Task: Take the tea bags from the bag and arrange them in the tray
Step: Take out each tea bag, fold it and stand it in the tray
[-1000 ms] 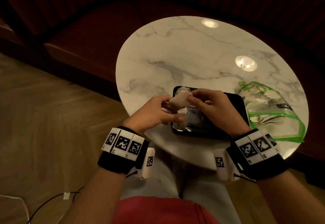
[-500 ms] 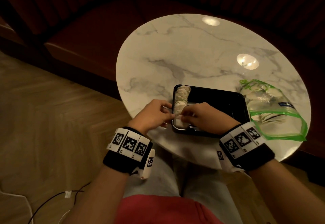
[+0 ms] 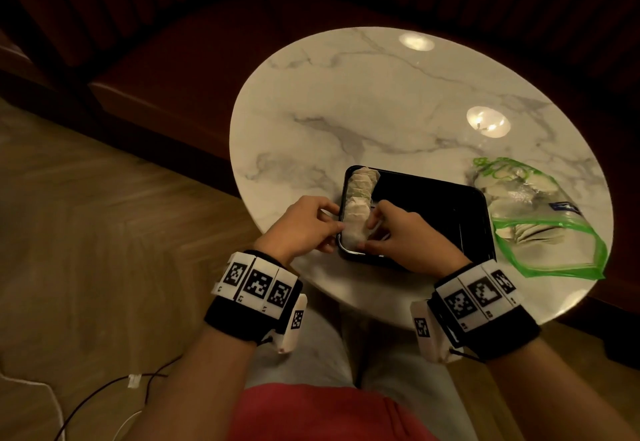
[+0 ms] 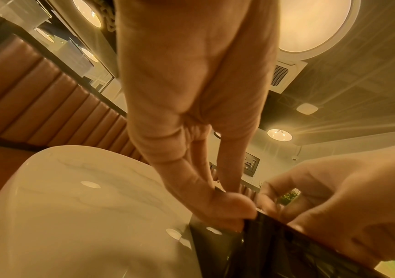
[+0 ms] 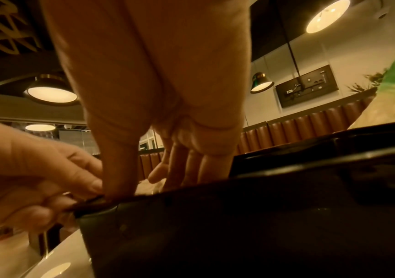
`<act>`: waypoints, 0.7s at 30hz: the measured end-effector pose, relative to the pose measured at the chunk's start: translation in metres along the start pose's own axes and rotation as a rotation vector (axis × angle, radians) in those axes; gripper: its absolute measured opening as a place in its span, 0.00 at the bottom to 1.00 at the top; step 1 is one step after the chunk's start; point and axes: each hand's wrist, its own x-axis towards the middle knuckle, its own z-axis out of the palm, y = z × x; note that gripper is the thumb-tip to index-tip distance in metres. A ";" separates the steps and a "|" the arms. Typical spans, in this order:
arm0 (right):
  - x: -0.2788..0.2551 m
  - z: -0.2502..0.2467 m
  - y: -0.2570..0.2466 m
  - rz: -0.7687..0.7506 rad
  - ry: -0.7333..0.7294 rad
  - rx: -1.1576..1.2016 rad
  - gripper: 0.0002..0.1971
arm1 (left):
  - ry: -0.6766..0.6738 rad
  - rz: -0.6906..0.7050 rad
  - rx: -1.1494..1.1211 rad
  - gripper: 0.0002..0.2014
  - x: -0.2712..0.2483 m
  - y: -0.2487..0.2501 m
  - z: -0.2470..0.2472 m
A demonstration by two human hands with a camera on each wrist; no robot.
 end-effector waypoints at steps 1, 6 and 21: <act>0.001 0.003 -0.001 -0.011 0.017 -0.007 0.15 | 0.005 0.000 -0.002 0.16 0.000 0.000 0.001; 0.008 0.018 -0.001 -0.016 0.107 0.000 0.15 | 0.017 -0.006 -0.015 0.16 0.002 -0.001 0.004; 0.008 0.012 0.000 -0.008 0.210 0.007 0.08 | 0.074 0.008 -0.016 0.15 0.005 0.000 0.004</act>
